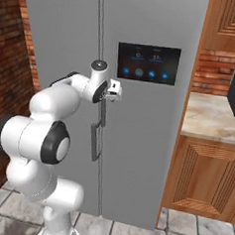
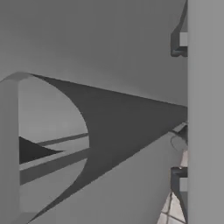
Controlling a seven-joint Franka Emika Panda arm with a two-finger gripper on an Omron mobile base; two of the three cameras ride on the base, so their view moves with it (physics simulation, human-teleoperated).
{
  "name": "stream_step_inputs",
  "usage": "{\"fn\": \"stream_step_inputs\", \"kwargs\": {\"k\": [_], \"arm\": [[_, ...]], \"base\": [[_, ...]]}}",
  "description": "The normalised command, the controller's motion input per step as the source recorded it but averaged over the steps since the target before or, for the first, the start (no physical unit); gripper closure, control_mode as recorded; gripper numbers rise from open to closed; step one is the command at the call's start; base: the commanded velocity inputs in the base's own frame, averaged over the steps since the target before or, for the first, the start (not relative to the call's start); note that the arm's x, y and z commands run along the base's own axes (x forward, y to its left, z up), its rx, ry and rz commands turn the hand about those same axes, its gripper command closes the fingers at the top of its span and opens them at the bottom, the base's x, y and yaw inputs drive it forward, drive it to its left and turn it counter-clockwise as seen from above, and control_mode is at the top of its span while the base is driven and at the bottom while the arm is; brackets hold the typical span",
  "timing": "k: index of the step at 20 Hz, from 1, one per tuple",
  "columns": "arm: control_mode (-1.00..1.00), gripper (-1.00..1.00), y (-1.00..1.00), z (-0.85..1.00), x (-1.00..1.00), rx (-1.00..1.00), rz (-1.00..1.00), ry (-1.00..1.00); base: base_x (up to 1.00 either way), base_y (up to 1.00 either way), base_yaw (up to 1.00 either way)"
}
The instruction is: There is a bowl on the dining counter. Grab a lemon wedge from the fridge and place it in the bowl. Then get the liquor bottle and glass cup from the cabinet and place them next to the bowl.
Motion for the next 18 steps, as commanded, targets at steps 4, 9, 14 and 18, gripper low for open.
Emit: {"fn": "stream_step_inputs", "kwargs": {"k": [4, 9, 14, 18], "arm": [[-1.00, -1.00, 0.00, -0.27, 0.31, 0.00, 0.00, 0.00], [-1.00, -1.00, 0.00, -0.27, 0.23, 0.00, 0.00, 0.00], [-1.00, -1.00, 0.00, -0.31, 0.26, 0.00, 0.00, -0.04], [-1.00, 1.00, 0.00, -0.40, 0.35, 0.00, 0.00, -0.06]], "base": [[0.00, 0.00, 0.00], [0.00, 0.00, 0.00], [0.00, 0.00, 0.00], [0.00, 0.00, 0.00]]}}
